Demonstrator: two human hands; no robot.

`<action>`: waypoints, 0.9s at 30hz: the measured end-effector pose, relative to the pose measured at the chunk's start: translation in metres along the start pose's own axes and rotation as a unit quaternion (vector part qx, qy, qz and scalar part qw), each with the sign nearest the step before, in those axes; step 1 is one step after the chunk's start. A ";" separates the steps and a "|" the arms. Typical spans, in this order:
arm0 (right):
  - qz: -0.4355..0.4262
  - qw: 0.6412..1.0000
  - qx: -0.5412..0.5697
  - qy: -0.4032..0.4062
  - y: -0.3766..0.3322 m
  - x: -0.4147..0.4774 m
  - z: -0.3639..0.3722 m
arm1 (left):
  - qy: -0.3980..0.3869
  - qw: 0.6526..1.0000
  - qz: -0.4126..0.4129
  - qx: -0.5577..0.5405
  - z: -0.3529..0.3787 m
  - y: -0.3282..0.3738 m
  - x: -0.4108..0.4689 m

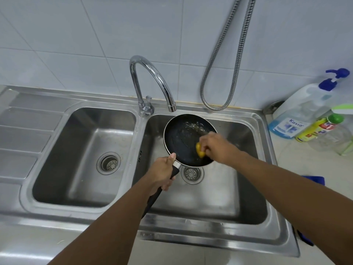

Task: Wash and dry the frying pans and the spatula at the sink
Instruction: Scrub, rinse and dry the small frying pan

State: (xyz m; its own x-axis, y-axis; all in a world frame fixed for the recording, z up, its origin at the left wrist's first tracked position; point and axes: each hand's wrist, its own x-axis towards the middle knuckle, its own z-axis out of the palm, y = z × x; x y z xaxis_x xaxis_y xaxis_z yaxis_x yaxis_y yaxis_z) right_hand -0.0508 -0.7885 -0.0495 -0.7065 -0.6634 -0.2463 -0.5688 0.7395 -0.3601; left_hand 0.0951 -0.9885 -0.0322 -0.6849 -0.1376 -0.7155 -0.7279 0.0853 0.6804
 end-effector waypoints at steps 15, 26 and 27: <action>-0.022 0.998 -0.037 0.034 -0.050 0.011 -0.013 | -0.008 0.999 0.035 -0.017 0.022 0.024 0.000; 0.112 0.992 -0.014 0.054 -0.032 -0.001 -0.046 | 0.001 1.000 0.030 -0.004 0.041 0.019 -0.011; 0.120 0.991 -0.006 0.064 -0.034 0.002 -0.050 | 0.001 0.999 0.033 -0.007 0.044 0.020 -0.012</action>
State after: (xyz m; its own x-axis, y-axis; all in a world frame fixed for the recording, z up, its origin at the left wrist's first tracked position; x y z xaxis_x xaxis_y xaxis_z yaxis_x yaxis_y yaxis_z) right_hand -0.0536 -0.8091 0.0071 -0.8693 -0.4487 -0.2073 -0.3818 0.8760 -0.2948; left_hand 0.0875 -0.9415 -0.0171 -0.7308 -0.1344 -0.6692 -0.6812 0.0813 0.7276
